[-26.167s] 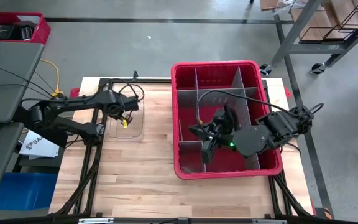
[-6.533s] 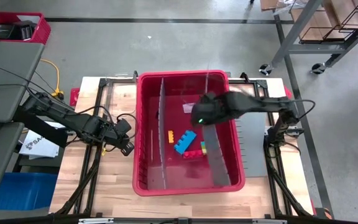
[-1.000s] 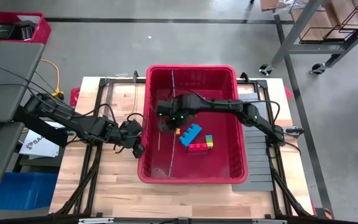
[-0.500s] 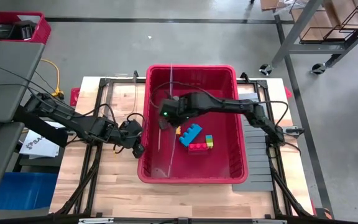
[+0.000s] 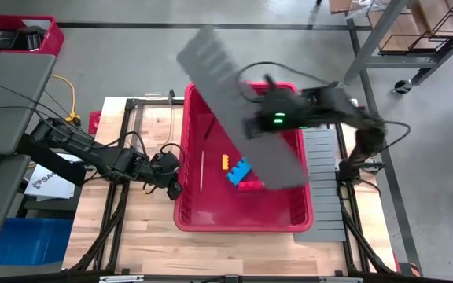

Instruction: Sort Items/Unsort Items

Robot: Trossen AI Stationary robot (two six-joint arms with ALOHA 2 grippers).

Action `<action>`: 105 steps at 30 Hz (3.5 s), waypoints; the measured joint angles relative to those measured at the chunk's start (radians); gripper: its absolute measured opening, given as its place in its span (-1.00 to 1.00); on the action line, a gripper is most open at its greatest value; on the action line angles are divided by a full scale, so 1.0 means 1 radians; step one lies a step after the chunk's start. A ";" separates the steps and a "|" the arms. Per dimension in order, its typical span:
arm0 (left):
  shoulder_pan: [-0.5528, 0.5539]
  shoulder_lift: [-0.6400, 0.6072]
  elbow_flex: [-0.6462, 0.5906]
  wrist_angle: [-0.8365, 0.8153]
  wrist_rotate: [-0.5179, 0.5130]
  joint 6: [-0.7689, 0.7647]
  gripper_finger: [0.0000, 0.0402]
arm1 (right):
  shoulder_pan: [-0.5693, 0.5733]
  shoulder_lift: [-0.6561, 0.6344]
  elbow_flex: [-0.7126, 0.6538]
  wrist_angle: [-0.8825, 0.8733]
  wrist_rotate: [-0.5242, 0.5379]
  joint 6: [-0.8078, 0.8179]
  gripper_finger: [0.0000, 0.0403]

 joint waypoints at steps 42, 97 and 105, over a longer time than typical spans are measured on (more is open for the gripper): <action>-0.003 -0.006 0.000 -0.014 0.078 -0.087 -1.00 | -0.250 -1.203 -1.231 -0.182 -0.311 0.327 -1.00; -0.004 -0.104 0.041 -0.243 0.077 0.220 -1.00 | -0.204 -0.982 -1.312 -0.105 -0.034 0.230 -0.95; -0.004 -0.236 0.058 -0.551 -0.193 0.112 -1.00 | -0.204 -0.814 -1.407 0.220 -0.057 0.190 -1.00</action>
